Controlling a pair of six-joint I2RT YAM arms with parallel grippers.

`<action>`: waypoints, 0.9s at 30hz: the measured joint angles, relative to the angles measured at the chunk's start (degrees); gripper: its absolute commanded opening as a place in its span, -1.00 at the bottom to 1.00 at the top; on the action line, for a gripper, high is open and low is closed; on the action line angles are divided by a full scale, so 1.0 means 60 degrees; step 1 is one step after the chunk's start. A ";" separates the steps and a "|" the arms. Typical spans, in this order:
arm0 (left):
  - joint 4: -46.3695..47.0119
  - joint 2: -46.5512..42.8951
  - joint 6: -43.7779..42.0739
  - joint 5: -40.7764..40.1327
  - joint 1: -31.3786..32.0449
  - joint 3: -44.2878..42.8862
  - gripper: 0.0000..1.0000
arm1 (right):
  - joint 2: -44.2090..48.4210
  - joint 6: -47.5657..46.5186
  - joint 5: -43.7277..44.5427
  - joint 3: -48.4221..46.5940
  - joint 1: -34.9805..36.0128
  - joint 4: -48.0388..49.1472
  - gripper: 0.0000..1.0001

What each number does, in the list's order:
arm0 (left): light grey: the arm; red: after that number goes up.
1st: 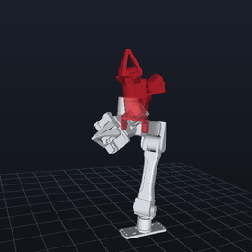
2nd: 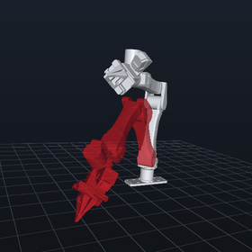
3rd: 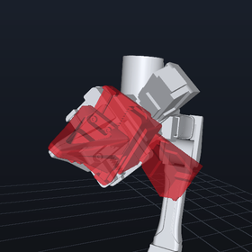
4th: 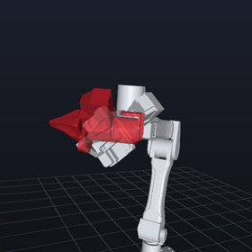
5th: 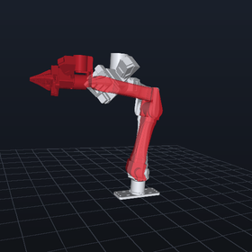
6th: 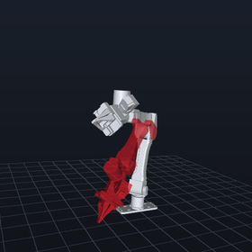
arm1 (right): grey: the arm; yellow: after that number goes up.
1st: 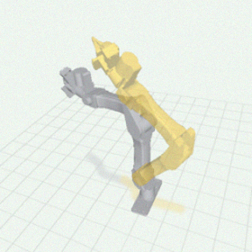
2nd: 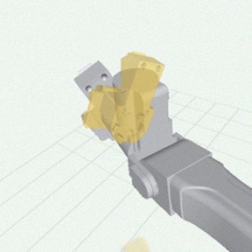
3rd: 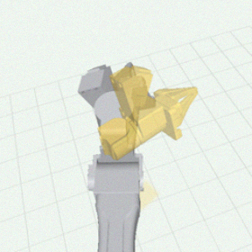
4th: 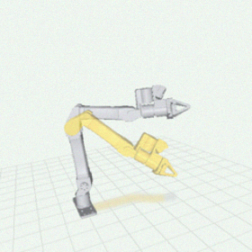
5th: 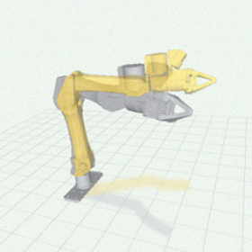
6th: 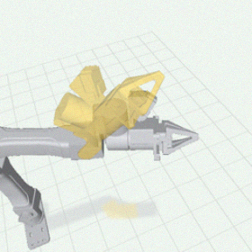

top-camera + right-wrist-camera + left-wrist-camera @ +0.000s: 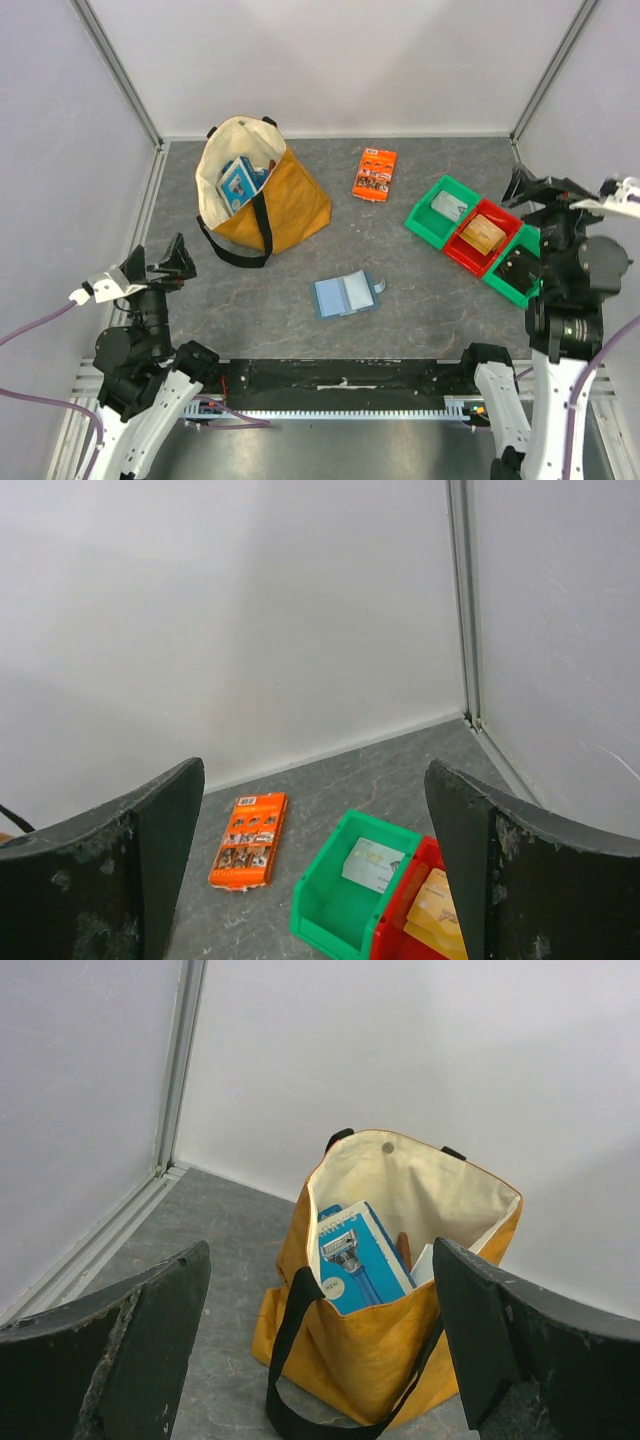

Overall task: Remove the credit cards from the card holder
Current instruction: Reset both arms

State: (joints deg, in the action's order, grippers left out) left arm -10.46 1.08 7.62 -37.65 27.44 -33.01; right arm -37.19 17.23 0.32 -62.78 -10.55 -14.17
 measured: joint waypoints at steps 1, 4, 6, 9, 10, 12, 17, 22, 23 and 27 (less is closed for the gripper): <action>0.0066 -0.0084 -0.0004 0.0004 0.0000 0.0055 0.95 | 0.0470 -0.0226 0.0433 0.0251 0.0350 0.0044 0.96; 0.0135 -0.0127 -0.0007 0.0004 0.0000 0.0127 0.95 | 0.1413 -0.0685 0.1355 0.0911 0.1177 0.0091 0.96; 0.0142 -0.0127 -0.0011 0.0004 -0.0004 0.0149 0.95 | 0.2175 -0.1020 0.2095 0.1563 0.1770 0.0127 0.96; 0.0200 -0.0127 -0.0018 0.0000 -0.0011 0.0160 0.95 | 0.3096 -0.1322 0.2954 0.2357 0.2266 0.0262 0.96; 0.0211 -0.0127 -0.0018 0.0000 -0.0018 0.0160 0.95 | 0.3377 -0.1395 0.3220 0.2641 0.2375 0.0372 0.96; 0.0255 -0.0127 -0.0022 0.0000 -0.0018 0.0164 0.95 | 0.3905 -0.1537 0.3676 0.3264 0.2543 0.0641 0.96; 0.0408 -0.0127 -0.0117 0.0004 -0.0022 0.0270 0.95 | 0.4969 -0.1603 0.4448 0.4819 0.2914 0.1446 0.96; 0.0550 -0.0127 -0.0226 0.0029 -0.0084 0.0433 0.95 | 0.5734 -0.1599 0.5013 0.5657 0.3133 0.2036 0.96; 0.0568 -0.0127 -0.0244 0.0029 -0.0102 0.0459 0.95 | 0.5825 -0.1599 0.5089 0.5737 0.3166 0.2193 0.96; 0.0627 -0.0127 -0.0280 0.0033 -0.0124 0.0525 0.95 | 0.5905 -0.1596 0.5206 0.5920 0.3242 0.2590 0.96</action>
State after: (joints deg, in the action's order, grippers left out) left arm -6.70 0.32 5.93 -37.45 26.70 -29.87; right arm -1.76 7.66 31.55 -27.27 8.91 1.37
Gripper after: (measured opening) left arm 0.974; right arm 0.982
